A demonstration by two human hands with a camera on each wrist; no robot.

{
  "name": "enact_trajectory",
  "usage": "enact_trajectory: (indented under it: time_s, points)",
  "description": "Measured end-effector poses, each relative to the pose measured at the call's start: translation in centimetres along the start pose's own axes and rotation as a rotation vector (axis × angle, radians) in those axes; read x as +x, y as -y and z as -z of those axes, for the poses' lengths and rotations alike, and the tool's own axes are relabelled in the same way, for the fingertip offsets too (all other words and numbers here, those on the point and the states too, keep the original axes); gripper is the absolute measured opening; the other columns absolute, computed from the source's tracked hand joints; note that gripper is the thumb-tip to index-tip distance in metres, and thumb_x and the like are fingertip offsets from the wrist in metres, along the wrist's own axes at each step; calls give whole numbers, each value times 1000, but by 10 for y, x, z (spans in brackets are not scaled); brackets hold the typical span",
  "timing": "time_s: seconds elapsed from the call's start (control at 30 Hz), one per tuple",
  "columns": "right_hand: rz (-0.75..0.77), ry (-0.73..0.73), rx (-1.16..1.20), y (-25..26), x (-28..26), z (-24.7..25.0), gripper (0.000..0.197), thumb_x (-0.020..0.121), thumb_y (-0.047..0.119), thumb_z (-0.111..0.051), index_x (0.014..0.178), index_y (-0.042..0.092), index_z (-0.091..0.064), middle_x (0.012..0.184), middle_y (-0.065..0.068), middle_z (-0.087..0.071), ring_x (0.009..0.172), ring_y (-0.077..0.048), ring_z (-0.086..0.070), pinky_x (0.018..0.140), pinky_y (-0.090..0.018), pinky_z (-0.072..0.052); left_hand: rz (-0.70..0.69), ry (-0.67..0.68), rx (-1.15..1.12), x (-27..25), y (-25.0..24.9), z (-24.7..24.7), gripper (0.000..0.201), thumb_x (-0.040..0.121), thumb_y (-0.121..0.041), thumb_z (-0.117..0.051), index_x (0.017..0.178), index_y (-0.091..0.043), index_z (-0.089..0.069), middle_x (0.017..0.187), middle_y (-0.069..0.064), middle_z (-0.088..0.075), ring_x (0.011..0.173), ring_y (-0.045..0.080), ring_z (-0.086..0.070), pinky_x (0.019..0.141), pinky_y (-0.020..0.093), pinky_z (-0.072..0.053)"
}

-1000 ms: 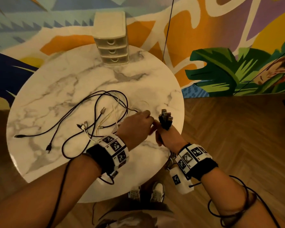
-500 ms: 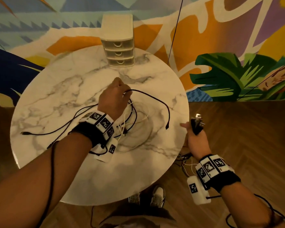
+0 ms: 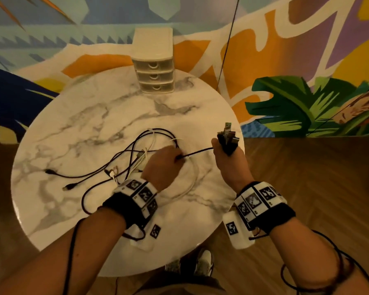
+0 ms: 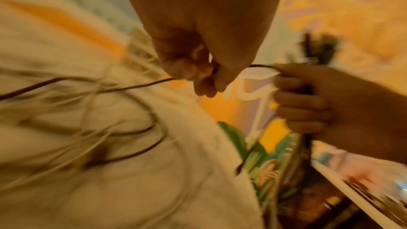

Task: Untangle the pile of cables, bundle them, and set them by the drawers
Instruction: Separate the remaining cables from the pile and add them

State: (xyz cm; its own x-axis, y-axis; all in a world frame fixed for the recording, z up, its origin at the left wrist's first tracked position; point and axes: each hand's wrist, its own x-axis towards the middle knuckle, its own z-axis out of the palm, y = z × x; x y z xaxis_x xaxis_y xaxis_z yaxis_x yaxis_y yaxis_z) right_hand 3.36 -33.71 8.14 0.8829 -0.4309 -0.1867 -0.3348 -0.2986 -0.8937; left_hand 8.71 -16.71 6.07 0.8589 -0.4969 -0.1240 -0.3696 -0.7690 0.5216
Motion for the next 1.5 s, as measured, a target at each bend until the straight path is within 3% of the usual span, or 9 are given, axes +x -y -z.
enact_trajectory:
  time_s: [0.2,0.4,0.63,0.9,1.13,1.27,1.33,1.43,1.5]
  points:
    - [-108,-125,243,-18,18,24,34,96,31,-50,64,19,-51,45,9,-46,43,-7,-41,47,-20,-32,344,-26,-50,6,85,7,24,96,-21,-49,107,-6,-64,107,19,-58,95,36,-59,79,36,-47]
    - [70,-199,140,-16,19,28,29,102,26,-39,113,18,-64,55,-5,-44,39,-4,-41,42,-17,-35,150,-292,-9,19,50,43,27,97,-26,-46,110,-13,-66,102,12,-63,95,30,-58,78,33,-42]
    - [94,231,-4,17,8,-26,40,97,36,-47,59,24,-56,45,0,-47,44,-16,-45,55,-29,-39,-75,-232,119,0,-24,30,22,95,-20,-47,99,-8,-64,100,9,-56,86,31,-58,73,46,-47]
    - [-8,91,409,11,22,3,49,95,21,-50,48,25,-39,42,12,-31,39,-7,-29,42,-23,-24,327,-61,-60,-13,71,-3,25,94,-17,-52,113,-4,-63,115,15,-59,106,34,-55,90,38,-43]
    - [-147,8,439,-7,24,15,38,98,21,-47,61,16,-37,41,9,-33,34,-5,-28,34,-15,-24,341,-279,-228,-14,92,28,21,93,-28,-55,102,-17,-70,101,7,-68,91,25,-63,80,31,-47]
    - [-35,-174,259,-4,22,19,29,100,35,-40,86,21,-61,49,-1,-44,40,-6,-41,43,-19,-35,231,-448,-287,-13,62,52,23,95,-36,-50,83,-25,-67,70,-3,-69,59,5,-61,67,24,-49]
    - [90,-217,230,6,17,17,25,100,34,-38,99,30,-62,55,-3,-45,45,-7,-43,47,-20,-37,115,-453,-132,-13,43,59,30,95,-39,-46,83,-23,-68,62,-2,-60,61,13,-57,63,30,-45]
    - [226,-153,117,22,11,5,36,100,27,-42,67,17,-53,48,4,-48,42,-4,-45,47,-17,-35,-150,-361,189,-12,14,57,41,92,-43,-41,80,-17,-70,58,7,-53,60,26,-52,60,28,-29]
    - [290,-102,45,34,6,-2,23,99,28,-43,88,20,-61,47,4,-52,46,-5,-50,51,-13,-38,-162,-194,287,-13,-2,53,42,95,-46,-39,85,-18,-68,66,10,-61,66,30,-58,59,27,-27]
